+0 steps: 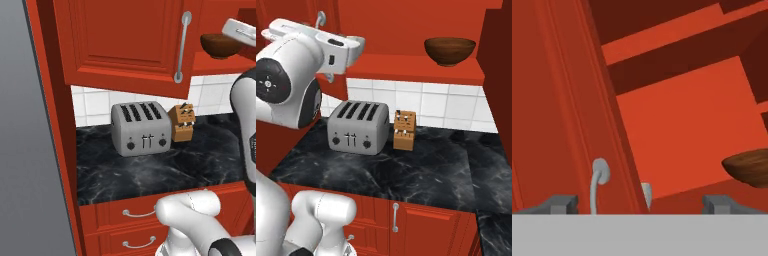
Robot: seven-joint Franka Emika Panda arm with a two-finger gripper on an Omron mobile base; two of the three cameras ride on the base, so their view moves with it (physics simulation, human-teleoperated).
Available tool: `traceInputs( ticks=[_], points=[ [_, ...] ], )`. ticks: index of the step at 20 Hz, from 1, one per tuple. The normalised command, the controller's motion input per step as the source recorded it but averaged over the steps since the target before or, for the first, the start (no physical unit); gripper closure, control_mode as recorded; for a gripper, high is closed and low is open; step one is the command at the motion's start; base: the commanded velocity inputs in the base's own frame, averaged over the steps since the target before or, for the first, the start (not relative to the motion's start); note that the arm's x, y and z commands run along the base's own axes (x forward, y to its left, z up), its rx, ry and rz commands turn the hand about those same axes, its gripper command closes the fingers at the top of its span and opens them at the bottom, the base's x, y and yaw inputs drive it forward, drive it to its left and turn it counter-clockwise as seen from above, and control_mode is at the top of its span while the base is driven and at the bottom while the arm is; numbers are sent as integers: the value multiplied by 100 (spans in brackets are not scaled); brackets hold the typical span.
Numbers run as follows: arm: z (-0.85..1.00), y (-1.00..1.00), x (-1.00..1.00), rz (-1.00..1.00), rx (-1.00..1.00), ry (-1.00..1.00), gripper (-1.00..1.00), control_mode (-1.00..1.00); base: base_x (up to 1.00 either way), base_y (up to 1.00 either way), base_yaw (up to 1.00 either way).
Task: Move the bowls from the cabinet to the plates on the dining table.
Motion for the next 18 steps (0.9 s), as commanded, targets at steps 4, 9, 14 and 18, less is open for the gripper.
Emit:
traceInputs(
  ticks=[4, 9, 14, 18],
  points=[
    [-25, -29, 0, 4, -7, 29, -100, -100, 0, 0, 0],
    [-47, -22, 1, 12, -9, 35, -100, -100, 0, 0, 0],
    [-32, -16, 9, 15, -5, 21, -100, -100, 0, 0, 0],
    [-4, -12, 15, 5, 18, 3, -100, -100, 0, 0, 0]
  ],
)
